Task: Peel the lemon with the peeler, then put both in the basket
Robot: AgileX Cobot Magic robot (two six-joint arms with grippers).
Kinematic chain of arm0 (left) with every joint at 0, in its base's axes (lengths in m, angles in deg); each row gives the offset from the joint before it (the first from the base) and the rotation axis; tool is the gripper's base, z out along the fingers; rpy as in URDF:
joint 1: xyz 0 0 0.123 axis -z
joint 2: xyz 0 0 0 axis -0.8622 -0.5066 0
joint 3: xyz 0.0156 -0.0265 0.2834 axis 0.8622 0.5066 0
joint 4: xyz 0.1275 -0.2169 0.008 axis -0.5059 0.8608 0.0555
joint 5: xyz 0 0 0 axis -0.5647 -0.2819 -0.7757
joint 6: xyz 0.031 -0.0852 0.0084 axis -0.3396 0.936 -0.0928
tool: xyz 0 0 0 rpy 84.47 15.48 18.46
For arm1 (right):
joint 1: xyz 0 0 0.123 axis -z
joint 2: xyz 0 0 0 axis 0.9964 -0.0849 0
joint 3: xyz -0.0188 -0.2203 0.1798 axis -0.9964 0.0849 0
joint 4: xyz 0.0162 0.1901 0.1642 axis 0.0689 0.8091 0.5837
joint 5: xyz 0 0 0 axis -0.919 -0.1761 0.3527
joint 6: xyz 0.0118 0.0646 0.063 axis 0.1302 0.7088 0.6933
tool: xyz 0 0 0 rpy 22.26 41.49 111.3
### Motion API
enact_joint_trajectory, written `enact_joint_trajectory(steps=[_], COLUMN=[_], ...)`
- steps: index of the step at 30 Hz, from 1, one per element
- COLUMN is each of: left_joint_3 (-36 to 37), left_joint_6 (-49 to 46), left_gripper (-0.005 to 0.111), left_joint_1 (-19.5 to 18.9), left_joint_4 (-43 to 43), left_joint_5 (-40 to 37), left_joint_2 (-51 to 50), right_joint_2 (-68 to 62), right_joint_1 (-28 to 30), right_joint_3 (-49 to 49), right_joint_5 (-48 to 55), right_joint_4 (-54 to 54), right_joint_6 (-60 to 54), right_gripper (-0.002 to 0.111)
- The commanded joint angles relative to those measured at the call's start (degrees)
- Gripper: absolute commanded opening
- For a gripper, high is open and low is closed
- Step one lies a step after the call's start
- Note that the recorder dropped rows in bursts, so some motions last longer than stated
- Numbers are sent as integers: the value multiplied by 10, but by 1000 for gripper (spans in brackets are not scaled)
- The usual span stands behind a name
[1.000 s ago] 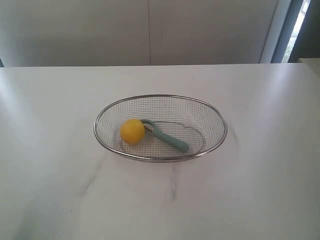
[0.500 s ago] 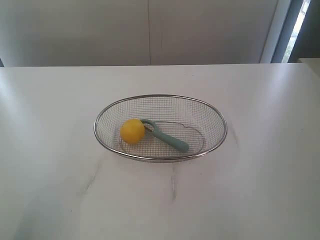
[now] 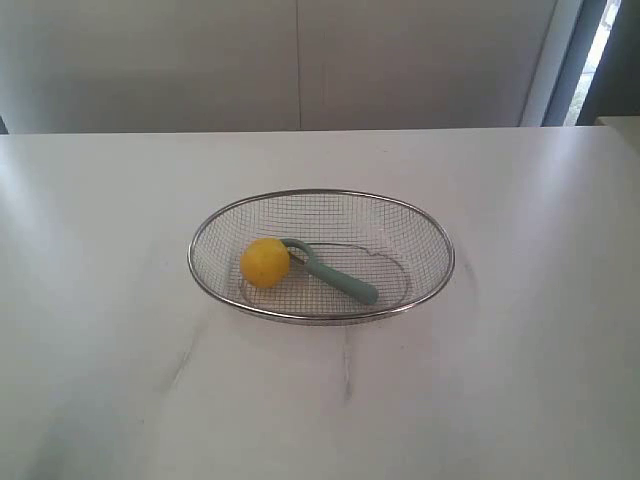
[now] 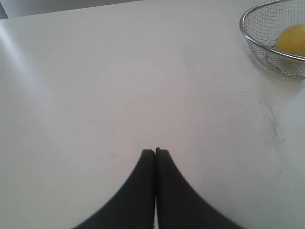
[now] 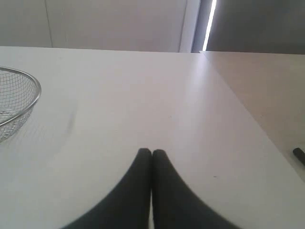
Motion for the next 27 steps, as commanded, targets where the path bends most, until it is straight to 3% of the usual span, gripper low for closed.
enact_joint_trajectory(steps=[1,8,27], left_joint_3=[2,2,2], left_joint_6=[0,0,0], left_gripper=[0,0,0], left_joint_1=[4,4,4], left_joint_4=[4,4,4], left_joint_5=[-2,-2,-2], left_joint_2=[2,2,2], right_joint_2=[3,3,3], right_joint_1=[-4,-48,-51], right_joint_3=[3,3,3], right_joint_5=[-6,-6,-4], right_joint_4=[-2,-2,-2], right_joint_6=[-2,-2,-2], right_gripper=[0,0,0])
